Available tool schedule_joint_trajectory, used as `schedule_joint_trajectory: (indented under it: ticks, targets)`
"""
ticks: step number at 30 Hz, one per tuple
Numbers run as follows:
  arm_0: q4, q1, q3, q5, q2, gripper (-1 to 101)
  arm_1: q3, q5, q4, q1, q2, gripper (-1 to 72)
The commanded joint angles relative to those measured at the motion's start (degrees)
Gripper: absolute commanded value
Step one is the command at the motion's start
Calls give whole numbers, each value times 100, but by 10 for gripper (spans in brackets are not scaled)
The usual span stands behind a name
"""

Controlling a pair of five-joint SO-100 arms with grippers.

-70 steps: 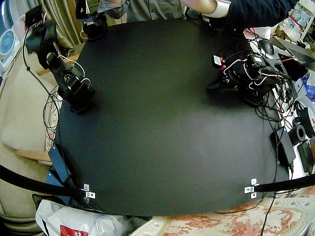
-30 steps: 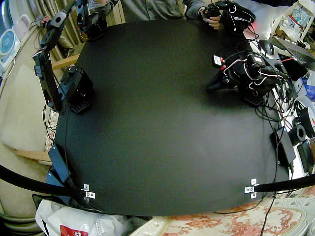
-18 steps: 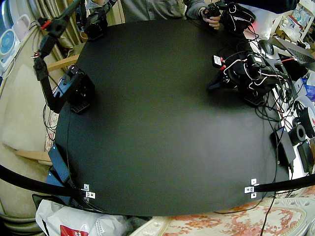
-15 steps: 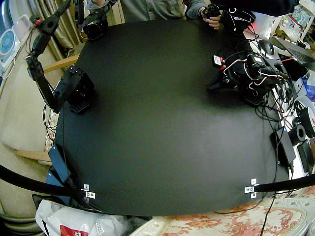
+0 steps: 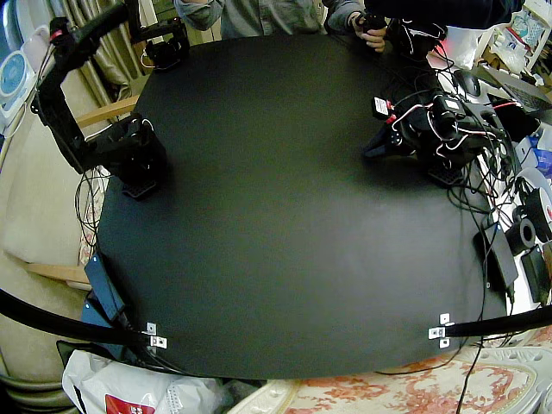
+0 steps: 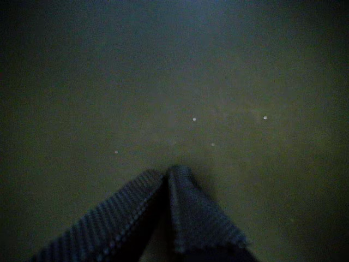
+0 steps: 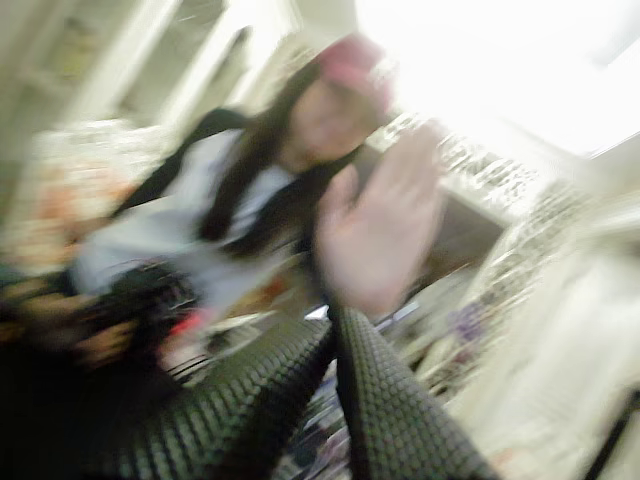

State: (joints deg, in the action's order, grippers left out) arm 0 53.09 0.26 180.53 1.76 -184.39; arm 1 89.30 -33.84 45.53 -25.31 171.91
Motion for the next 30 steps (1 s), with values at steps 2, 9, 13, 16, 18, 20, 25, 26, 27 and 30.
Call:
schedule_joint_trajectory:
  ticks: [2, 9, 13, 16, 18, 20, 25, 26, 27, 30]
  targets:
    - [-18, -26, -79, 44, -132, 0, -545, -712, -1371, 246, -554, -5]
    - [-18, -18, -79, 44, -132, 0, -272, 2048, -422, 4069, -1002, -5]
    - [-18, -18, -79, 44, -132, 0, -2004, 562, -1169, 2619, -1696, -5]
    - [-18, -26, -79, 44, -132, 0, -1063, 1529, -105, 3234, -1389, -5]
    - [-18, -26, -79, 44, -132, 0, -782, 1811, 448, 2936, -1230, -5]
    - [-18, -26, -79, 44, -132, 0, -747, 2083, 1151, 2698, -1160, -6]
    - [-18, -26, -79, 44, -132, 0, -826, 2180, 1784, 2637, -976, -6]
    - [-18, -26, -79, 44, -132, 0, -747, 2241, 1986, 2619, -967, -6]
    - [-18, -18, -79, 35, -132, 0, -185, 2417, 2197, 2610, -870, -6]
    - [-18, 0, -79, 18, -132, 0, 3472, 2689, 1670, 2549, 571, -6]
